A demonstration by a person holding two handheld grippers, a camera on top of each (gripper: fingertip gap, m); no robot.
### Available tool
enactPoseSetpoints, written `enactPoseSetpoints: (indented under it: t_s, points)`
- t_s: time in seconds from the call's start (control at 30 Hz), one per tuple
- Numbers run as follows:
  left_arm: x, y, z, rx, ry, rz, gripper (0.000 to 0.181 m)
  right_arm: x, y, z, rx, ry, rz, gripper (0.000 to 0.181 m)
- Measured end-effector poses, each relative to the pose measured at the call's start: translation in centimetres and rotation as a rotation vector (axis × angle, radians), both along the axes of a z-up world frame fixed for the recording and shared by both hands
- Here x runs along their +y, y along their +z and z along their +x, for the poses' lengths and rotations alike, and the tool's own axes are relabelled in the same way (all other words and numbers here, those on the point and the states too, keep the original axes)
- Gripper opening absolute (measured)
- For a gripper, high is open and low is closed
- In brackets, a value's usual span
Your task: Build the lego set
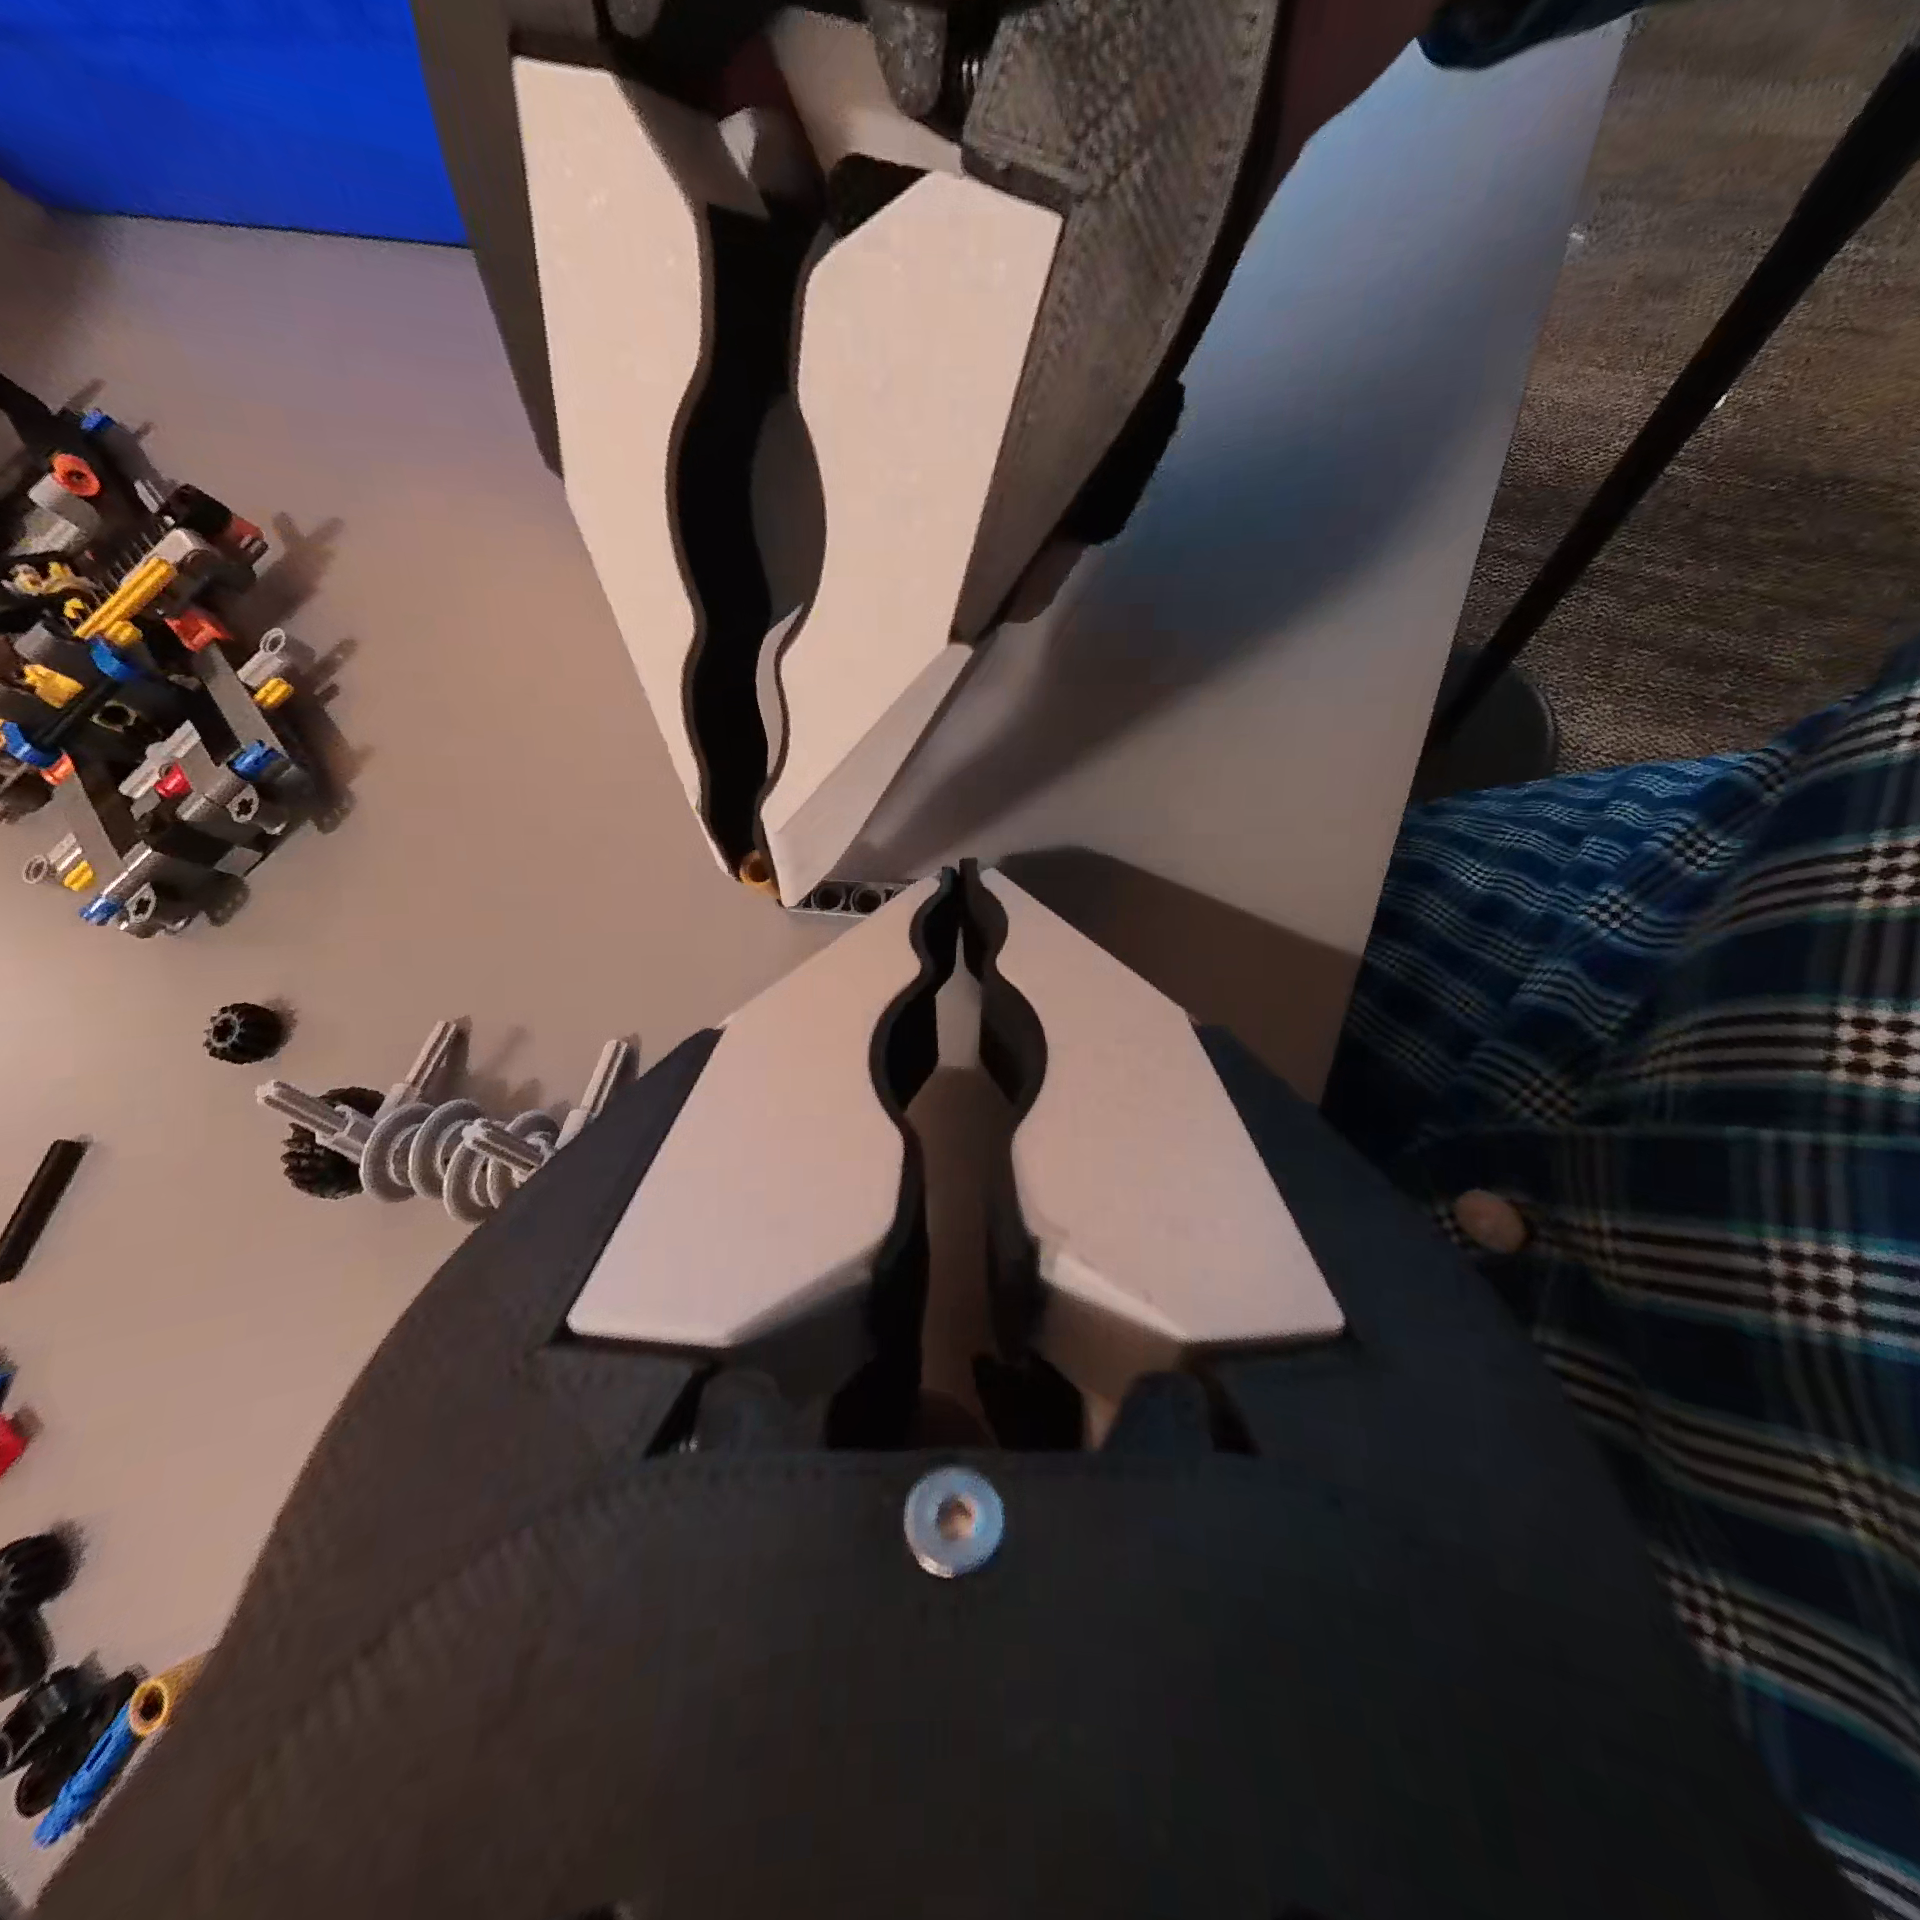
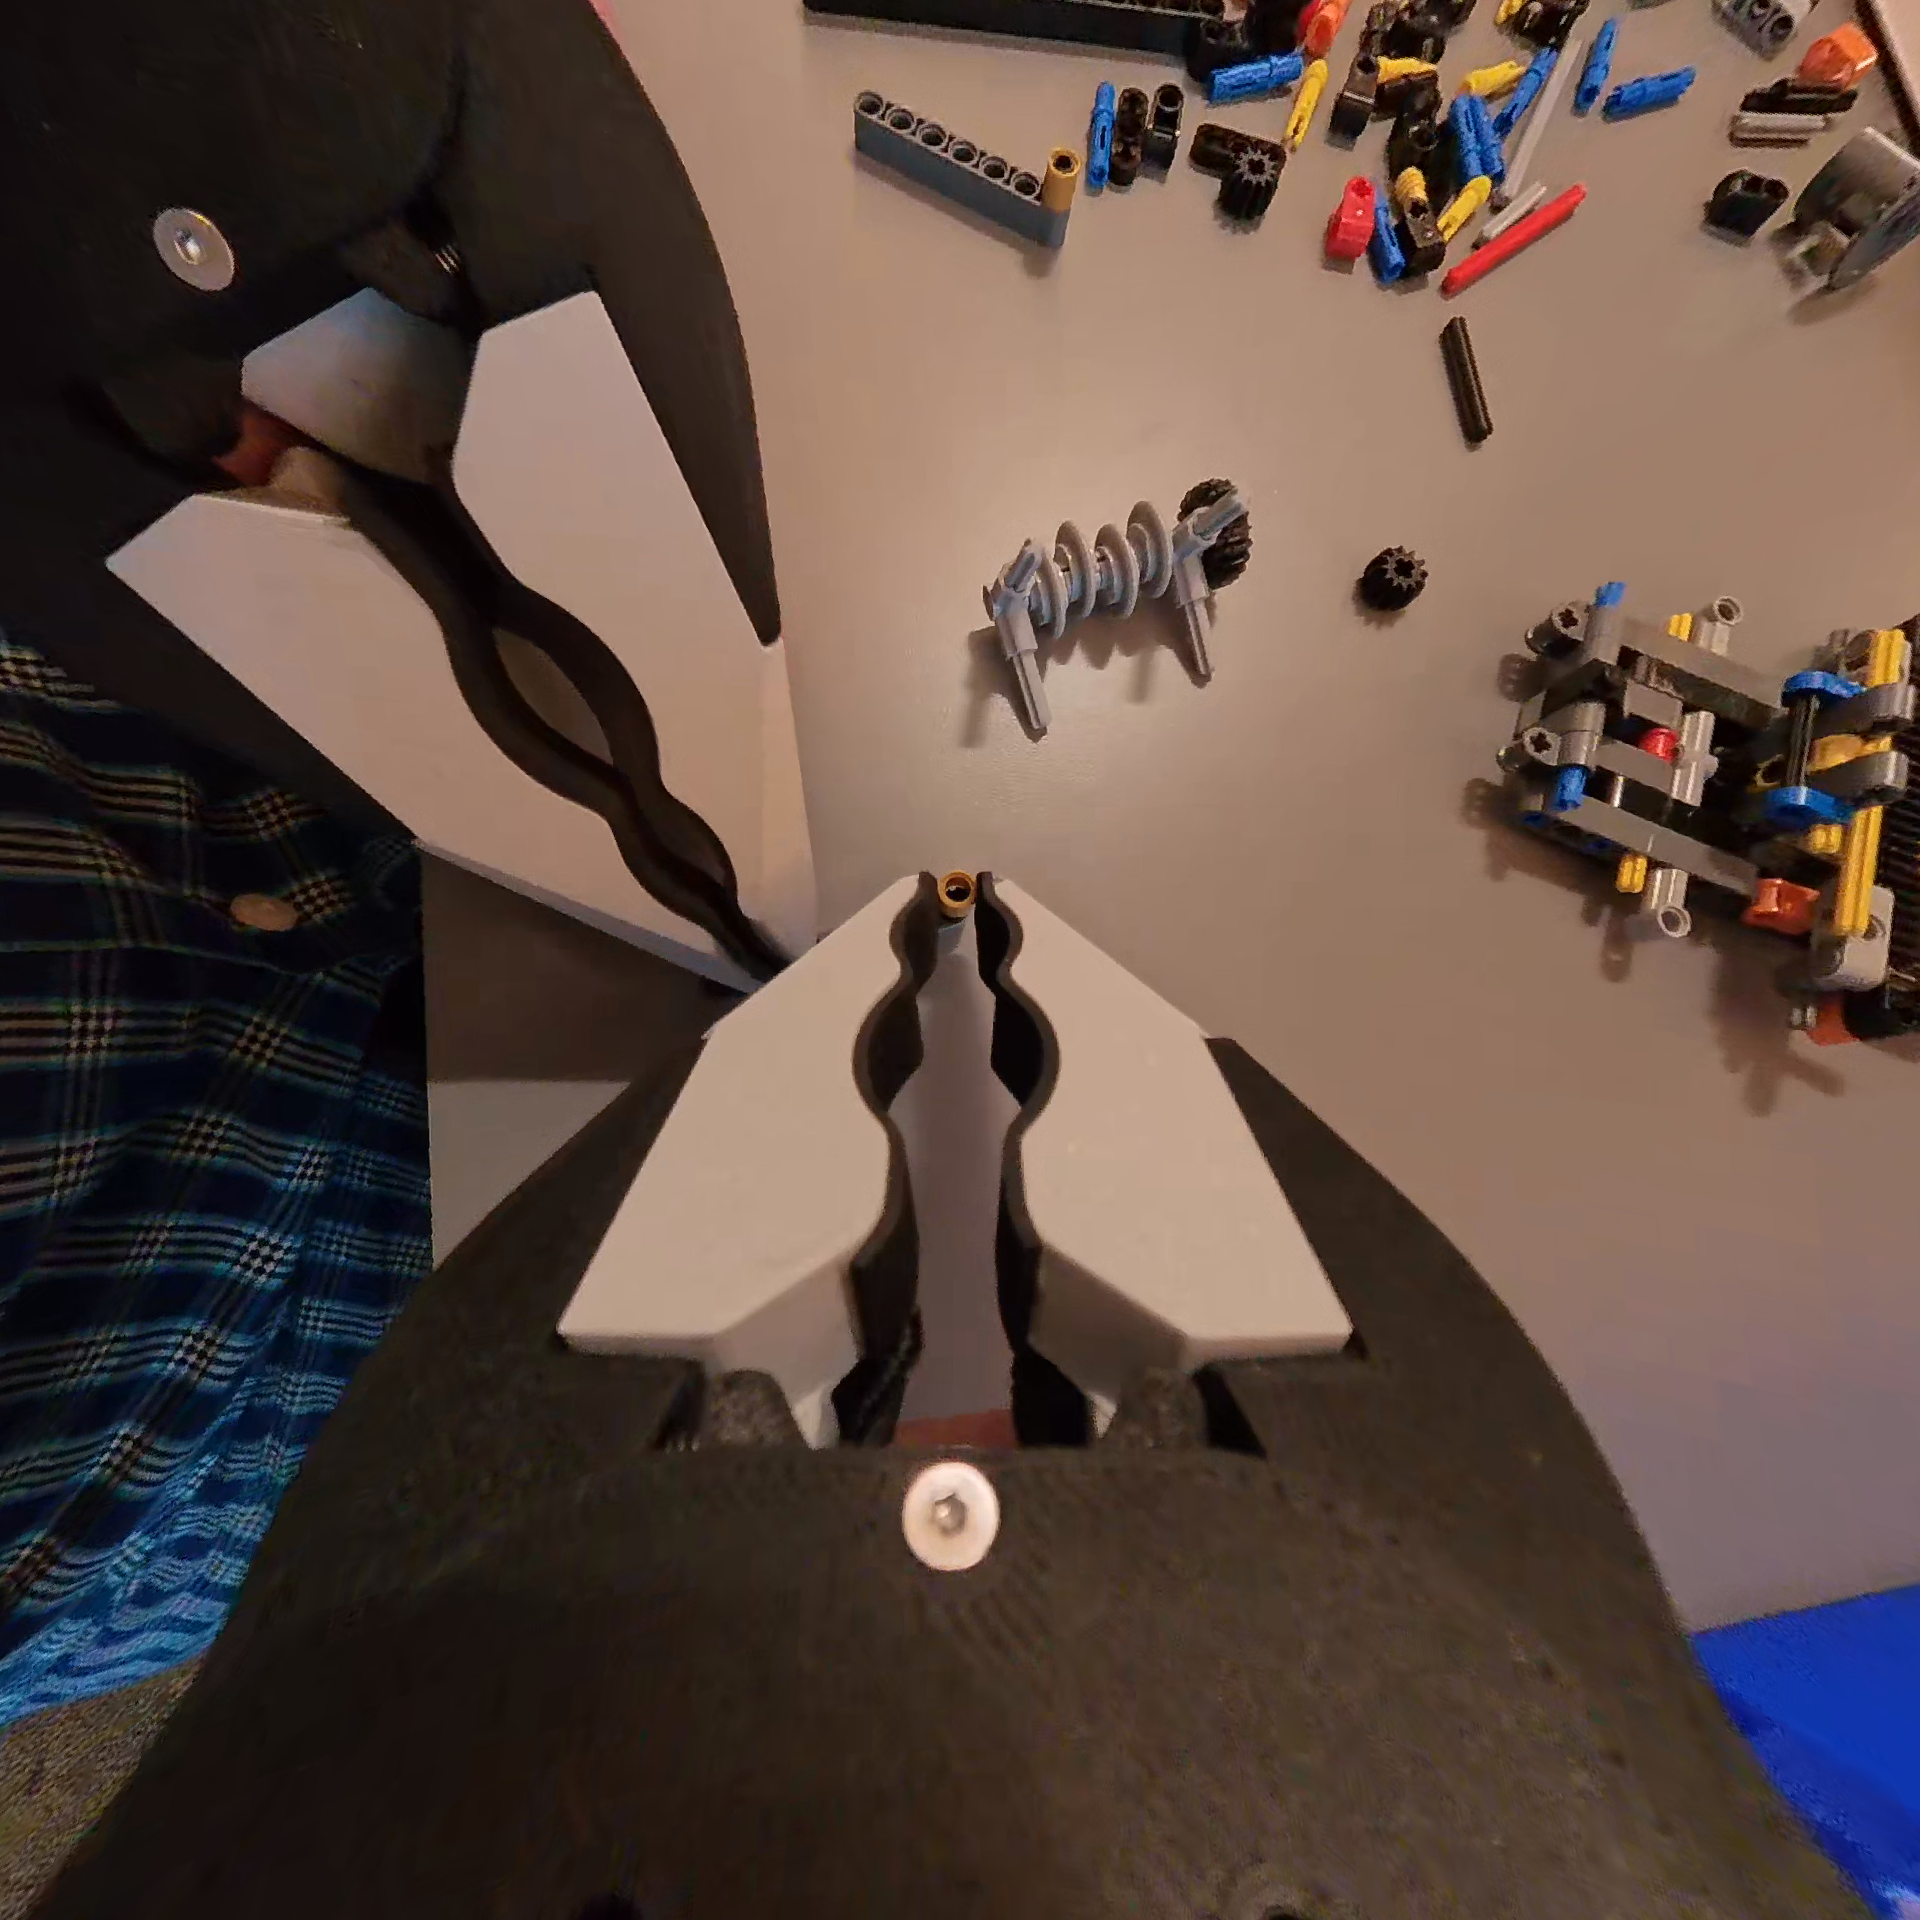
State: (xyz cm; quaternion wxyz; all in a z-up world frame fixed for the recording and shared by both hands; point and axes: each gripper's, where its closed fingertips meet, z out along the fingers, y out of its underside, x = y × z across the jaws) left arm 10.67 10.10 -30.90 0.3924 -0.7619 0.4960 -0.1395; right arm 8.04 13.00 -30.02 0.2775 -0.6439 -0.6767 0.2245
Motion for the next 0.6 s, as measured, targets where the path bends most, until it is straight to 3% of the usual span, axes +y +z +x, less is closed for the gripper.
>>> enactPoseSetpoints:
  t_s: [0.6]
  points:
    - [0.01, -0.01, 0.04, -0.004, 0.000, -0.009, 0.000, 0.11, -0.03, 0.05, 0.185, -0.151, 0.006, 0.004]
